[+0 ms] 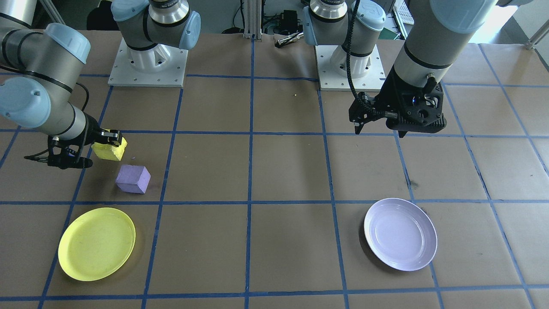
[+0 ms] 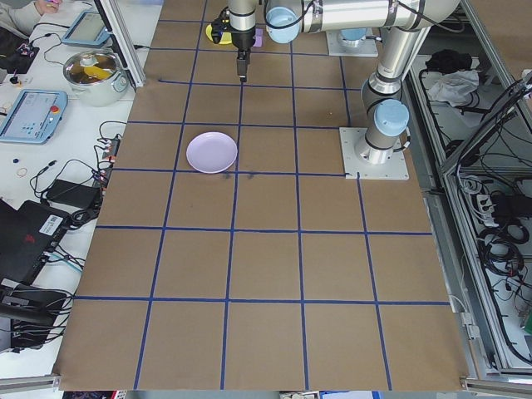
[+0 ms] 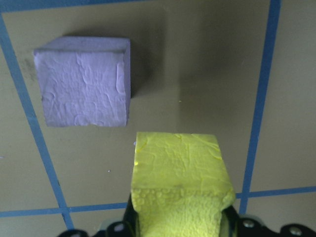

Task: Sort blocks by color into plates

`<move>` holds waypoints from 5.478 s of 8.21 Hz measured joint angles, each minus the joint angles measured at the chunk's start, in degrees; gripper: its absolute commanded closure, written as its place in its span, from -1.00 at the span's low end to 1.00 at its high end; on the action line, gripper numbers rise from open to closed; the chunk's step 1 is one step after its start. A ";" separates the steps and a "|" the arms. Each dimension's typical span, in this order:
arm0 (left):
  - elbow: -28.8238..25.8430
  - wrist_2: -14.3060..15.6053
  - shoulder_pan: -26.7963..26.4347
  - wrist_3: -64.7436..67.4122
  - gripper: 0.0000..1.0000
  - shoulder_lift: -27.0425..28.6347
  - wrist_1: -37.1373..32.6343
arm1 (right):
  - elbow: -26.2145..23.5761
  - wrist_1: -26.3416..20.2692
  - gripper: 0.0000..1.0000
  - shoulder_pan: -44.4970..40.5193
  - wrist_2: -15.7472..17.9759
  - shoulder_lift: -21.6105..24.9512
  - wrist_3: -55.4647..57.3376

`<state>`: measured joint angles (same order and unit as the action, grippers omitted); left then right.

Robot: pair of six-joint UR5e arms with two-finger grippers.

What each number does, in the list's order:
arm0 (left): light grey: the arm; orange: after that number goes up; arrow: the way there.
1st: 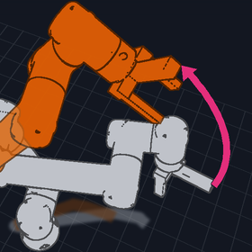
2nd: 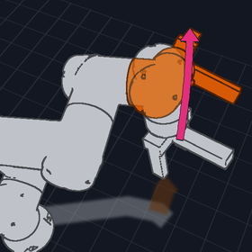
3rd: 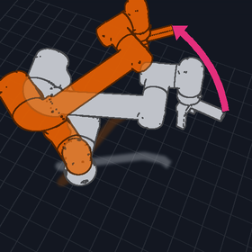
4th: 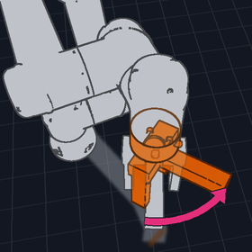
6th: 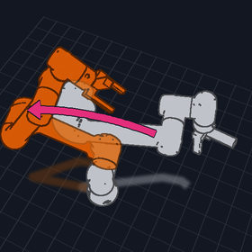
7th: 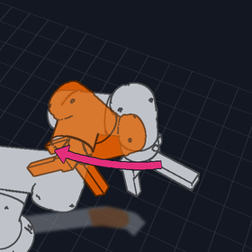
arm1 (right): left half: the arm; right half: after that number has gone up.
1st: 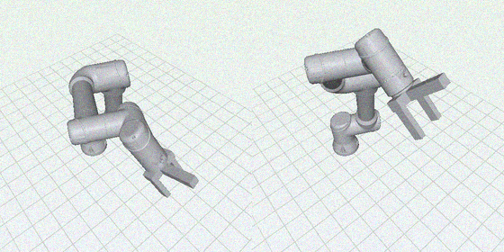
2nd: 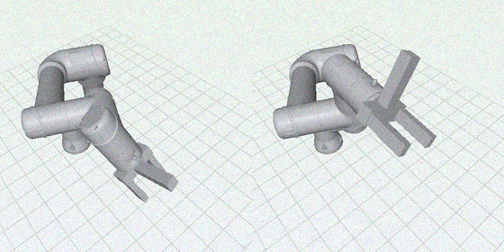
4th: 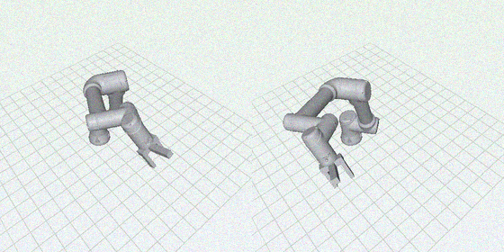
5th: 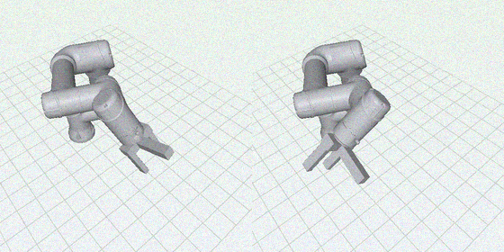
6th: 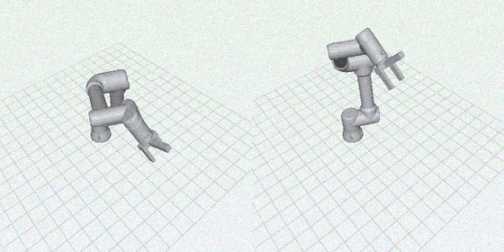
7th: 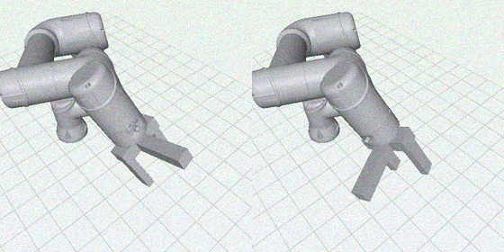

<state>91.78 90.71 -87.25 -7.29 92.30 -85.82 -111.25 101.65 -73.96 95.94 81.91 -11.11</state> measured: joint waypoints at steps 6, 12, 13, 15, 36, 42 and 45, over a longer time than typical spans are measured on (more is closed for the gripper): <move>-0.03 -0.01 -0.02 -0.01 -1.00 -0.02 0.03 | 23.38 6.35 -0.20 -3.71 0.73 -17.98 -9.33; 0.00 0.06 0.00 -0.01 -1.00 -0.08 -0.08 | 25.71 7.51 -1.00 -4.78 -0.92 -22.42 -16.52; 0.02 0.04 0.00 -0.01 -1.00 -0.09 -0.07 | 25.18 6.14 -1.00 -4.78 -1.74 -21.62 -13.80; 0.00 0.03 0.00 -0.01 -1.00 -0.07 -0.05 | 23.55 2.17 -1.00 -4.79 -2.37 -18.85 -6.26; -0.22 2.26 1.17 -1.40 -1.00 -0.73 -0.30 | 14.23 19.08 -1.00 -41.15 -28.14 -19.43 39.50; 0.38 -0.55 0.68 -1.94 -1.00 0.82 -0.78 | 15.09 13.88 -1.00 -33.68 -26.04 -13.86 37.68; 6.68 -7.45 -0.89 0.01 -1.00 1.13 -0.14 | 15.00 5.44 -1.00 -25.81 -14.02 -5.91 30.82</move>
<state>98.46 83.26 -88.15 -7.28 93.43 -85.95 -96.25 107.08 -99.77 81.92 76.01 19.72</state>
